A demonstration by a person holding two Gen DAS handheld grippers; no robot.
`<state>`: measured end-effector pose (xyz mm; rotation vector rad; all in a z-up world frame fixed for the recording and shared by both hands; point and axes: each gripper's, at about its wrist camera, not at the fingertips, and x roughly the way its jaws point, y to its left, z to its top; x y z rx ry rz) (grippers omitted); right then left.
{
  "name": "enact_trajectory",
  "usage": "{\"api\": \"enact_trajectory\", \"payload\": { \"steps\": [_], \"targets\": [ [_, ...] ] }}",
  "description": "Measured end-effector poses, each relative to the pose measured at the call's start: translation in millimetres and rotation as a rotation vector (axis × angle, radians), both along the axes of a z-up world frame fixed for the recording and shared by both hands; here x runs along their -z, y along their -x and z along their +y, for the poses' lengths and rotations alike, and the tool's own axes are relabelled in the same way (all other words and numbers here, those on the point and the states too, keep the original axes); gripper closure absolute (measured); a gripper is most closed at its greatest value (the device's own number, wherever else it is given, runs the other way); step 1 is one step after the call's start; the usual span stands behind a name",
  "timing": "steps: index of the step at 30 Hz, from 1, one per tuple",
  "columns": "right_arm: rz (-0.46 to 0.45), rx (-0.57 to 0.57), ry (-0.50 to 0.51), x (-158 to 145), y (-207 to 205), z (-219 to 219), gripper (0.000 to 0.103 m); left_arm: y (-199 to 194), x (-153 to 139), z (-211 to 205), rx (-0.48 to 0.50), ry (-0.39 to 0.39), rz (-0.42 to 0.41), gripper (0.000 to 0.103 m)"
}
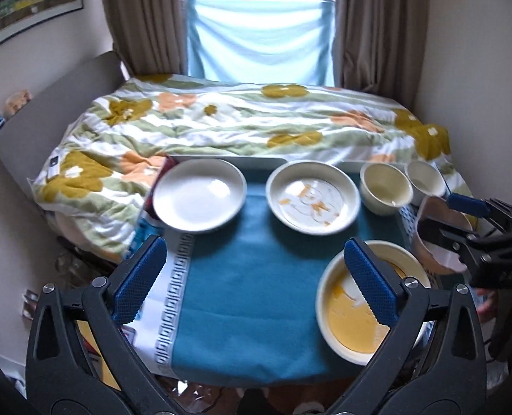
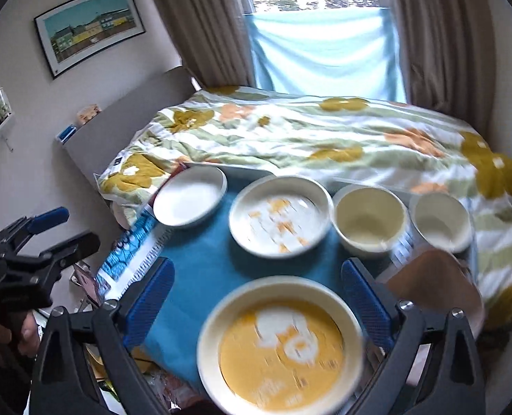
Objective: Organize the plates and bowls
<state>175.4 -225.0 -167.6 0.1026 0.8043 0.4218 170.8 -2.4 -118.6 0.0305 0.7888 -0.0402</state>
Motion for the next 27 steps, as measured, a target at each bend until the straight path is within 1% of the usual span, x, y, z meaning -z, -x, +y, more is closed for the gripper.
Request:
{"api": "enact_trajectory", "payload": {
  "steps": [1, 2, 3, 6, 8, 9, 10, 11, 12, 15, 16, 17, 18, 20, 22, 23, 26, 27],
  "targets": [
    [0.001, -0.005, -0.001, -0.2, -6.3, 4.6, 0.005, -6.1, -1.4, 7.4, -0.005, 0.003, 0.001, 0.001],
    [0.003, -0.017, -0.005, -0.1, -27.3, 19.5, 0.003, -12.0, -1.4, 16.4, -0.01, 0.004, 0.002, 0.001],
    [0.003, -0.017, -0.005, -0.1, -27.3, 19.5, 0.001, -17.7, -0.1, 23.3, -0.013, 0.004, 0.005, 0.001],
    [0.016, -0.023, -0.001, 3.5, -59.4, 44.7, 0.001, -43.8, 7.5, 48.7, -0.028, 0.023, 0.028, 0.001],
    [0.04, -0.035, 0.001, 7.0, -82.9, 62.8, 0.001, -63.9, 16.3, 66.1, -0.038, 0.057, 0.057, 0.001],
    [0.065, -0.048, 0.023, 10.0, -104.9, 81.2, 0.001, -76.2, 21.1, 77.4, -0.041, 0.083, 0.074, 0.001],
    [0.065, -0.048, 0.023, 10.0, -104.9, 81.2, 0.001, -82.0, 25.1, 84.7, -0.041, 0.097, 0.084, 0.001],
    [0.106, -0.065, 0.062, 16.7, -128.1, 101.2, 0.001, -94.6, 31.5, 94.2, -0.042, 0.112, 0.1, 0.001],
    [0.106, -0.065, 0.062, 16.7, -128.1, 101.2, 0.001, -107.7, 39.1, 104.0, -0.047, 0.119, 0.122, 0.001],
    [0.138, -0.058, 0.083, 32.2, -159.7, 124.3, 0.001, -137.2, 65.3, 127.4, -0.064, 0.158, 0.182, 0.001],
    [0.145, -0.049, 0.094, 36.2, -165.9, 129.1, 0.001, -142.7, 76.3, 134.8, -0.073, 0.178, 0.203, 0.001],
    [0.179, -0.051, 0.118, 52.5, -183.4, 142.2, 0.001, -147.8, 84.4, 141.7, -0.077, 0.199, 0.219, 0.001],
    [0.179, -0.051, 0.118, 52.5, -183.4, 142.2, 0.001, -151.3, 91.9, 147.8, -0.079, 0.221, 0.23, 0.002],
    [0.224, -0.064, 0.125, 69.6, -198.3, 150.1, 0.001, -159.8, 108.6, 159.0, -0.085, 0.266, 0.25, 0.007],
    [0.26, -0.08, 0.128, 85.1, -208.7, 157.0, 0.003, -168.9, 124.5, 166.8, -0.087, 0.3, 0.279, 0.016],
    [0.275, -0.089, 0.131, 92.9, -214.1, 161.0, 0.004, -171.9, 130.9, 168.6, -0.085, 0.311, 0.292, 0.018],
    [0.307, -0.127, 0.147, 111.7, -228.4, 172.2, 0.017, -182.5, 152.7, 174.6, -0.097, 0.34, 0.338, 0.03],
    [0.312, -0.142, 0.152, 116.0, -232.5, 176.1, 0.022, -186.1, 159.9, 177.0, -0.102, 0.351, 0.35, 0.036]
  ]
}}
